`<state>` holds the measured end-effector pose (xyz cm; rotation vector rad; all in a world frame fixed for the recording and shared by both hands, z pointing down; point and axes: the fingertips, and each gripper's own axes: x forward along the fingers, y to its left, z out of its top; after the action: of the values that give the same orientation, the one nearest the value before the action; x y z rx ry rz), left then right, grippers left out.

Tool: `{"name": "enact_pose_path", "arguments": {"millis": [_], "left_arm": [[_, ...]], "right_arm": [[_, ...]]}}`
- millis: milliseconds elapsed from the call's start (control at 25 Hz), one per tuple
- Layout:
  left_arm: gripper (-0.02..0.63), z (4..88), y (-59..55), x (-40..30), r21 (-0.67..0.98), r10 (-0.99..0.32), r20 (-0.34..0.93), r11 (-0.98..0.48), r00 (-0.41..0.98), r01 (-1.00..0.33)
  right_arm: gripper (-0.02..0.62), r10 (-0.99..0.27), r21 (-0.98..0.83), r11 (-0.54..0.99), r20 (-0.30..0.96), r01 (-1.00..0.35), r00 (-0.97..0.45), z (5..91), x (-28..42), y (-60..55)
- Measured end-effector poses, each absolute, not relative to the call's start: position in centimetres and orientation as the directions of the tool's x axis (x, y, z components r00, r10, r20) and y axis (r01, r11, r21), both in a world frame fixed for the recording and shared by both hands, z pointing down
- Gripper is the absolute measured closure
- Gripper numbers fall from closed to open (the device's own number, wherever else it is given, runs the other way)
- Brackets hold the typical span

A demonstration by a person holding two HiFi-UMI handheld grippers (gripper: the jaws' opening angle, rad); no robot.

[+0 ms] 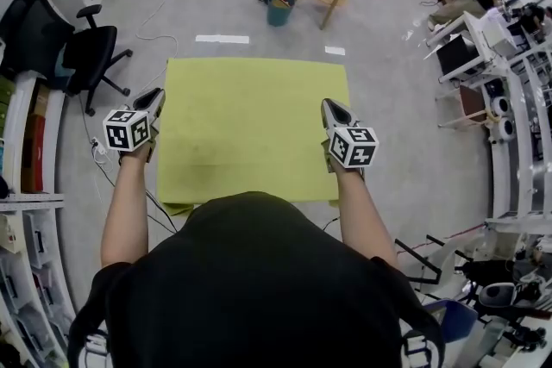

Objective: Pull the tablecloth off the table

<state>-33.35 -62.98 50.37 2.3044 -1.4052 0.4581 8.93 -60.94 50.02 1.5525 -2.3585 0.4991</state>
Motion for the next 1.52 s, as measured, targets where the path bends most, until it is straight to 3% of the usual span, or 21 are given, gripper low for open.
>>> {"name": "enact_pose_path", "arguments": {"millis": [600,720,1280,1520], "left_arm": [[0.541,58.7,-62.7,-34.5,0.165,-0.705,0.622,-0.309,0.342,-0.937],[0.493,61.3,-62.6,-34.7,0.172,-0.672,0.663,-0.291,0.329,-0.941],[0.400,74.0,-62.0,-37.1,0.192,-0.463,0.837,-0.249,0.291,-0.949],[0.390,79.0,-61.8,-39.5,0.236,-0.364,0.885,-0.184,0.289,-0.954]], "right_arm": [[0.548,-0.767,-0.111,0.361,0.530,-0.926,-0.363,59.9,18.9,-62.4],[0.532,-0.741,-0.124,0.329,0.581,-0.936,-0.337,62.9,21.5,-62.2],[0.453,-0.591,-0.181,0.194,0.763,-0.964,-0.262,76.3,29.2,-60.8],[0.445,-0.534,-0.243,0.125,0.801,-0.962,-0.272,80.6,30.8,-61.2]]}}
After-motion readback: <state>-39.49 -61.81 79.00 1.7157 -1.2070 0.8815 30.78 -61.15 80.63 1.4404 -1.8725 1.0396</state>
